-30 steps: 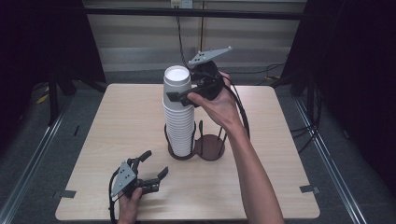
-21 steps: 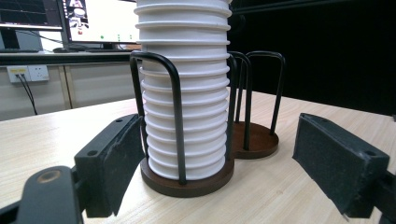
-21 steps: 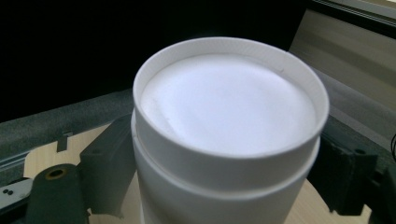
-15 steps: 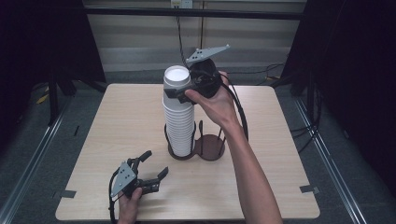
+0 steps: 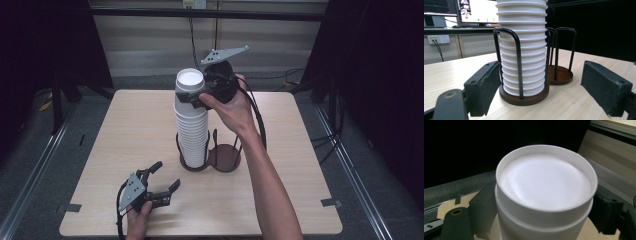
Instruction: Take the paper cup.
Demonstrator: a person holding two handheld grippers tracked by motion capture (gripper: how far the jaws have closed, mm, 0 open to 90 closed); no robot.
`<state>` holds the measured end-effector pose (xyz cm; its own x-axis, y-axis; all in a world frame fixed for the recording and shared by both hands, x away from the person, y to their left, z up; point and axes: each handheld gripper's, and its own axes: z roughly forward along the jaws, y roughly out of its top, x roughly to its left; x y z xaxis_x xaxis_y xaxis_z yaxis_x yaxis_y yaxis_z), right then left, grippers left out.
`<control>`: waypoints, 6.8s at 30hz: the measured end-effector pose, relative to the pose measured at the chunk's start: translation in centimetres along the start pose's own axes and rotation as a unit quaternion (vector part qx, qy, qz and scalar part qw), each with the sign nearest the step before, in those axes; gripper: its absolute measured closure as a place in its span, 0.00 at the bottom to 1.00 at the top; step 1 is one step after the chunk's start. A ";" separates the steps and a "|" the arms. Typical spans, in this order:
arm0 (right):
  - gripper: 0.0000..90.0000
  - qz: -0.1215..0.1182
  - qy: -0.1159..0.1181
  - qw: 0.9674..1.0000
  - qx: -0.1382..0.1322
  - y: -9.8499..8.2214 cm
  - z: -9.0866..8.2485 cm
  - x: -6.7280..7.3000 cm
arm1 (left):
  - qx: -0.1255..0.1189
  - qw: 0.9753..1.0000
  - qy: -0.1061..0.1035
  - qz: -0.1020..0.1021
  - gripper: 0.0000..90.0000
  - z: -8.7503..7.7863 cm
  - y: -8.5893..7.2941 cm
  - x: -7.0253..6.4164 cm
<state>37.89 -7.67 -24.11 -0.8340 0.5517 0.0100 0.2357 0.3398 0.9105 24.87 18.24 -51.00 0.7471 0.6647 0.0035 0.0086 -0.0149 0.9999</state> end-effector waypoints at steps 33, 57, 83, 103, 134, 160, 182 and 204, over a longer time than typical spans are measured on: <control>0.24 0.016 0.000 0.992 -0.125 1.2 -3.4 -0.1 | 0.000 1.000 -0.001 0.000 0.17 0.0 0.0 0.0; 0.24 0.029 0.012 0.984 -0.174 1.4 -6.3 0.0 | 0.001 1.000 0.006 -0.002 0.17 0.0 0.0 0.0; 0.24 0.035 -0.022 0.984 -0.176 -2.0 -11.2 -0.9 | 0.001 1.000 0.014 -0.007 0.17 0.1 0.0 -0.2; 0.25 0.057 -0.020 0.988 -0.139 -8.6 -11.3 -0.7 | 0.022 0.999 -0.029 0.001 0.18 0.7 2.3 -0.1; 0.25 0.060 0.012 0.990 -0.125 -15.4 -8.8 3.5 | 0.027 0.994 -0.107 0.003 0.18 1.7 5.1 -1.5; 0.25 0.086 0.049 0.988 -0.118 -20.9 -4.9 6.2 | 0.028 0.983 -0.179 0.008 0.17 2.5 5.1 -3.2; 0.25 0.079 0.086 0.988 -0.105 -21.4 -3.1 7.7 | 0.046 0.975 -0.217 0.008 0.11 4.8 4.1 -3.9; 0.23 0.080 0.105 0.985 -0.108 -21.1 -2.1 8.1 | 0.047 0.973 -0.227 0.005 0.16 5.5 4.0 -3.7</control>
<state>25.10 -11.97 -42.35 -0.8851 0.4070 0.2255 0.2798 0.0784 0.9569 25.81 11.57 -47.14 0.9636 0.2667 -0.0167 0.0455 -0.1025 0.9937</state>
